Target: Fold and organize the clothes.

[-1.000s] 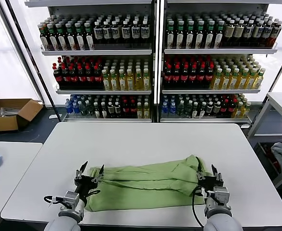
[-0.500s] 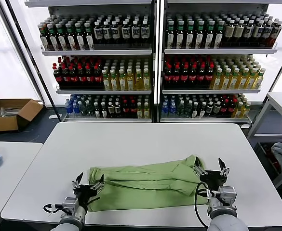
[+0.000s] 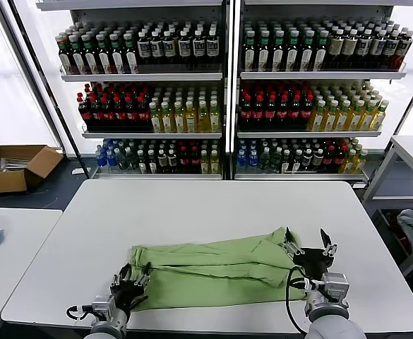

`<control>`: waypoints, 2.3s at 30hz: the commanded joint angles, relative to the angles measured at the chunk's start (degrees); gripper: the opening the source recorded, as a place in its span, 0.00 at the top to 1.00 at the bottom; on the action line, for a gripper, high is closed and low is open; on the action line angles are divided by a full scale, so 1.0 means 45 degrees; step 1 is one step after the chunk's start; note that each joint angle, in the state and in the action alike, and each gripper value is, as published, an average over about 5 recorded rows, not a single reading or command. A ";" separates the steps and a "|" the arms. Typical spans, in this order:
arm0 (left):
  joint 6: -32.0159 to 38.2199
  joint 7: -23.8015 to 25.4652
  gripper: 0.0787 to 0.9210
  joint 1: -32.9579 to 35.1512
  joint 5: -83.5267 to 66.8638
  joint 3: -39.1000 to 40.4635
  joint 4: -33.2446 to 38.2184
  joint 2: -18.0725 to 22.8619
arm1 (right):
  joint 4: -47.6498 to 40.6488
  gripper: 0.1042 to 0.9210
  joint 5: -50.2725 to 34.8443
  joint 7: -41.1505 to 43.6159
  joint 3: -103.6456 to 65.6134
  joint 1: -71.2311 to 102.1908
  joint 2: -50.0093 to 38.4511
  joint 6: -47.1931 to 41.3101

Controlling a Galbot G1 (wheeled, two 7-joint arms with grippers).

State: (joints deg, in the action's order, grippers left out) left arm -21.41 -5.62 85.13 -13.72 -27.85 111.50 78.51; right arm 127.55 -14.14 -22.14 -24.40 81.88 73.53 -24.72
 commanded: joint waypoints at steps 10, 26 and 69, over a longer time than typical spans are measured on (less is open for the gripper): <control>0.0284 -0.0061 0.75 -0.0106 -0.0387 -0.0275 -0.0470 0.0024 | 0.0095 0.12 0.0011 -0.0048 -0.0003 -0.0268 -0.0020 -0.0073; 0.1145 0.0079 0.98 -0.1872 -0.0939 -0.6747 -0.2676 -0.6366 | -0.0015 0.12 0.0001 -0.0119 0.0277 -0.0678 -0.0007 -0.0196; -0.0565 0.0240 0.98 -0.2710 0.1479 0.2643 -0.0258 -0.1351 | 0.0436 0.12 0.0775 -0.0080 -0.0383 0.0956 0.0587 0.0171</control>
State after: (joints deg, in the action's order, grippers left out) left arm -23.69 -5.54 75.13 -9.82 -21.60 113.05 69.35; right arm 129.71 -10.95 -22.55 -25.93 85.21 75.98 -24.26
